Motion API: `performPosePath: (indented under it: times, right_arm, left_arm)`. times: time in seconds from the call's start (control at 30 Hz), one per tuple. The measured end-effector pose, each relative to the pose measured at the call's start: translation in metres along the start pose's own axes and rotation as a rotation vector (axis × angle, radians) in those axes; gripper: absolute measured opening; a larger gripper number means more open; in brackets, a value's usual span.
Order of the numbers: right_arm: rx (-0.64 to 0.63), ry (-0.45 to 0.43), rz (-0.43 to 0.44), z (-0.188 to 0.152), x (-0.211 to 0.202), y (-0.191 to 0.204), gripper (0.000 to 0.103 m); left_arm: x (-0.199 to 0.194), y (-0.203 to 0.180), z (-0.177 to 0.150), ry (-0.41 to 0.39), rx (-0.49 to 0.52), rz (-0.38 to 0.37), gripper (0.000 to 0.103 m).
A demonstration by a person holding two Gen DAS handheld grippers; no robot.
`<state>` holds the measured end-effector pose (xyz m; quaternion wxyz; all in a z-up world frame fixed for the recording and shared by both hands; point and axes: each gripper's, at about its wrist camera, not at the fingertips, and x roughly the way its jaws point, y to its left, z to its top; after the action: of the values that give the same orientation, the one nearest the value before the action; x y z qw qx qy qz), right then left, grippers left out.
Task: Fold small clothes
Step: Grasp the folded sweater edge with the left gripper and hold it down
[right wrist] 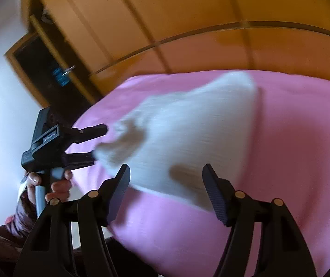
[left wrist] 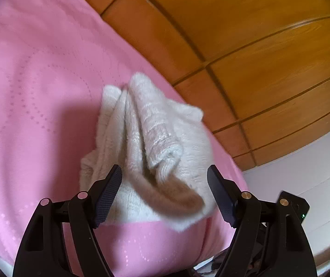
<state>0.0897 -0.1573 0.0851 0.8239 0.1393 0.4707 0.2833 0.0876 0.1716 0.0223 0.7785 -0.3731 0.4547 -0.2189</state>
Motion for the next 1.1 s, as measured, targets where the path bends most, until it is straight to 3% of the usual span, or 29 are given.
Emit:
performPosePath:
  times: [0.1, 0.2, 0.27, 0.33, 0.43, 0.53, 0.6, 0.67, 0.83, 1.0, 1.1]
  right_arm:
    - [0.02, -0.017, -0.075, -0.003, -0.006, -0.015, 0.065]
    - [-0.007, -0.032, -0.099, 0.004, -0.002, -0.011, 0.065]
    - [-0.04, -0.037, -0.096, 0.006, 0.001, -0.004, 0.065]
    - [-0.084, -0.023, -0.087, 0.006, 0.015, 0.007, 0.065]
    - [-0.156, 0.076, -0.096, -0.012, 0.054, 0.027, 0.066]
    - [-0.278, 0.116, -0.196, -0.041, 0.087, 0.046, 0.066]
    - [-0.317, 0.096, -0.244, -0.047, 0.092, 0.054, 0.067]
    - [-0.293, 0.096, -0.234, -0.041, 0.091, 0.051, 0.069]
    - [-0.285, 0.112, -0.178, -0.031, 0.078, 0.047, 0.076]
    - [-0.264, 0.102, -0.129, -0.015, 0.055, 0.045, 0.086]
    - [-0.231, 0.067, -0.138, 0.001, 0.043, 0.038, 0.087]
  left_arm:
    - [0.017, -0.003, 0.008, 0.008, 0.005, 0.057, 0.075]
    - [0.029, -0.011, 0.018, 0.002, 0.039, 0.113, 0.046]
    - [0.031, -0.021, 0.019, -0.017, 0.118, 0.188, 0.027]
    - [0.032, -0.023, 0.015, -0.035, 0.163, 0.252, 0.022]
    - [0.036, -0.015, 0.003, -0.059, 0.222, 0.405, 0.019]
    - [0.038, 0.009, -0.013, -0.063, 0.208, 0.477, 0.02]
    - [0.035, 0.01, -0.02, -0.105, 0.226, 0.528, 0.038]
    - [0.032, 0.009, -0.02, -0.12, 0.224, 0.542, 0.05]
    - [0.029, 0.007, -0.015, -0.126, 0.232, 0.536, 0.053]
    - [0.031, -0.009, -0.02, -0.149, 0.333, 0.577, 0.053]
    - [0.03, -0.016, -0.022, -0.159, 0.373, 0.591, 0.057]
